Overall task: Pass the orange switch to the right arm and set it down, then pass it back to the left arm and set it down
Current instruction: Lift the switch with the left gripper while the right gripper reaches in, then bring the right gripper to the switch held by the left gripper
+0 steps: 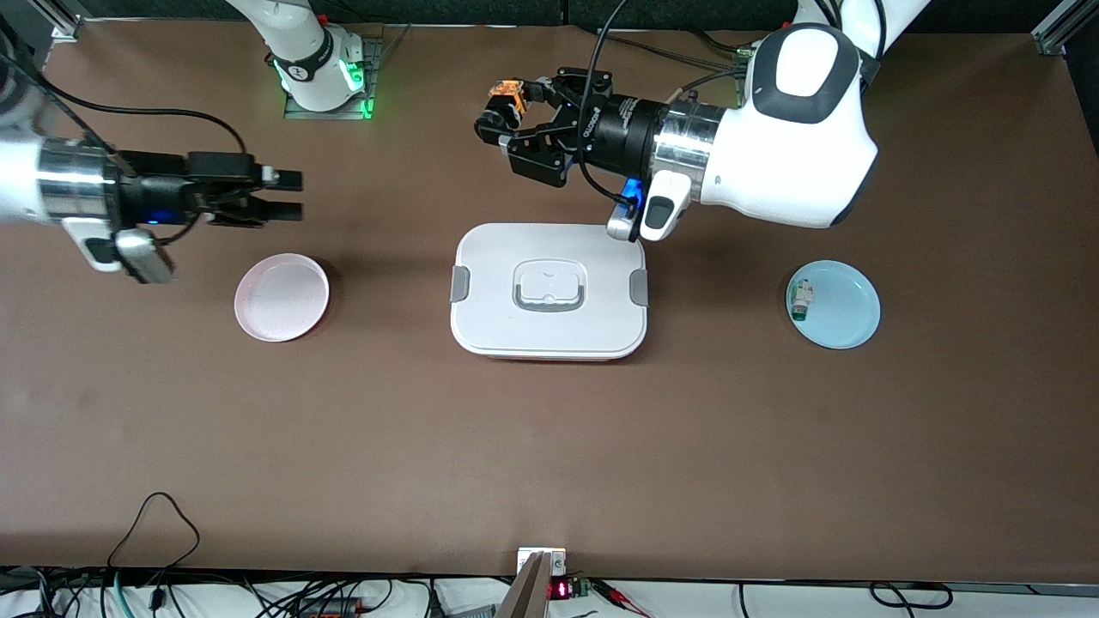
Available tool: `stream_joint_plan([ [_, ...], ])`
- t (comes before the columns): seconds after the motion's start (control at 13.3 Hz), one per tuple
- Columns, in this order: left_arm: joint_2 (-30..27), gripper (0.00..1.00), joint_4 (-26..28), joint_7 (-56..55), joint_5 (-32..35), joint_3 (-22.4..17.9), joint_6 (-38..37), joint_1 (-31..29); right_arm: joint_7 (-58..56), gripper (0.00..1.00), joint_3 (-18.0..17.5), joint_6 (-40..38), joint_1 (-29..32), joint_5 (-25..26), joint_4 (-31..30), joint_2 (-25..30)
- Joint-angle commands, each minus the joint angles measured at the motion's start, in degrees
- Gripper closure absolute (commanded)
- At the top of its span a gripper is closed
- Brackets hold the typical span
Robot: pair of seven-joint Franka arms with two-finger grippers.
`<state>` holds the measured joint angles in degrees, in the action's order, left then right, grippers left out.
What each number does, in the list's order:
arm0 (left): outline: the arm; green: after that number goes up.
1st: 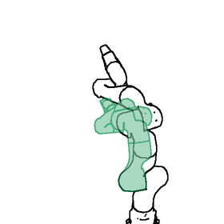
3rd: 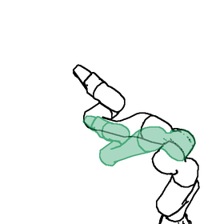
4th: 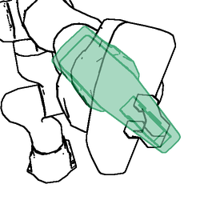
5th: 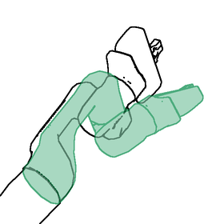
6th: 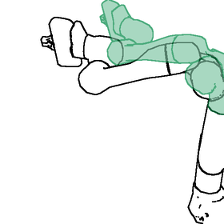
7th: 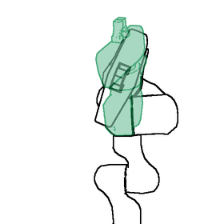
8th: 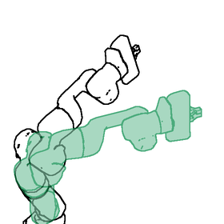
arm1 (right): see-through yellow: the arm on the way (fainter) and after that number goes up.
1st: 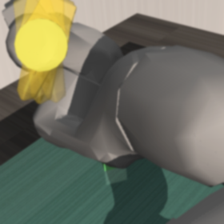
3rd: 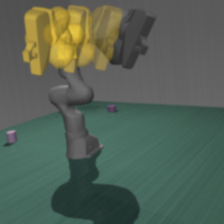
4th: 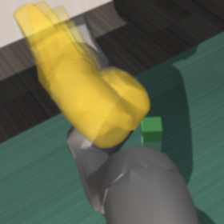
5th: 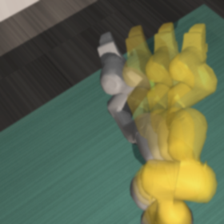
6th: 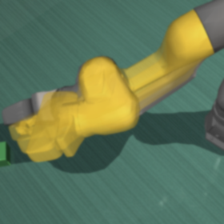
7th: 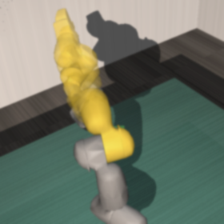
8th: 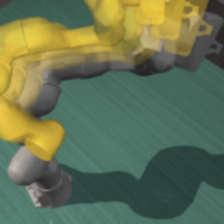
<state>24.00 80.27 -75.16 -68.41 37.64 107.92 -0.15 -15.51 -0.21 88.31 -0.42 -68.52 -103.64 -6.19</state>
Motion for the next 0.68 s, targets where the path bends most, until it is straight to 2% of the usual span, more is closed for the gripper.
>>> stream_joint_plan([
  [0.0,0.52,0.90,-1.17,-1.04,-1.12,0.24,0.10,-0.20,-6.35,0.00,-1.20,1.16,0.24,-7.13,-5.69,2.06],
  [0.38,0.52,0.90,-1.17,-1.04,-1.12,0.15,0.10,-0.29,-13.99,0.00,-4.71,2.21,0.15,-18.74,-8.94,2.23],
  [0.6,0.52,0.90,-1.17,-0.96,-1.12,0.15,0.10,-0.29,-26.37,0.00,-7.96,6.07,0.07,-20.43,-9.13,3.46],
])
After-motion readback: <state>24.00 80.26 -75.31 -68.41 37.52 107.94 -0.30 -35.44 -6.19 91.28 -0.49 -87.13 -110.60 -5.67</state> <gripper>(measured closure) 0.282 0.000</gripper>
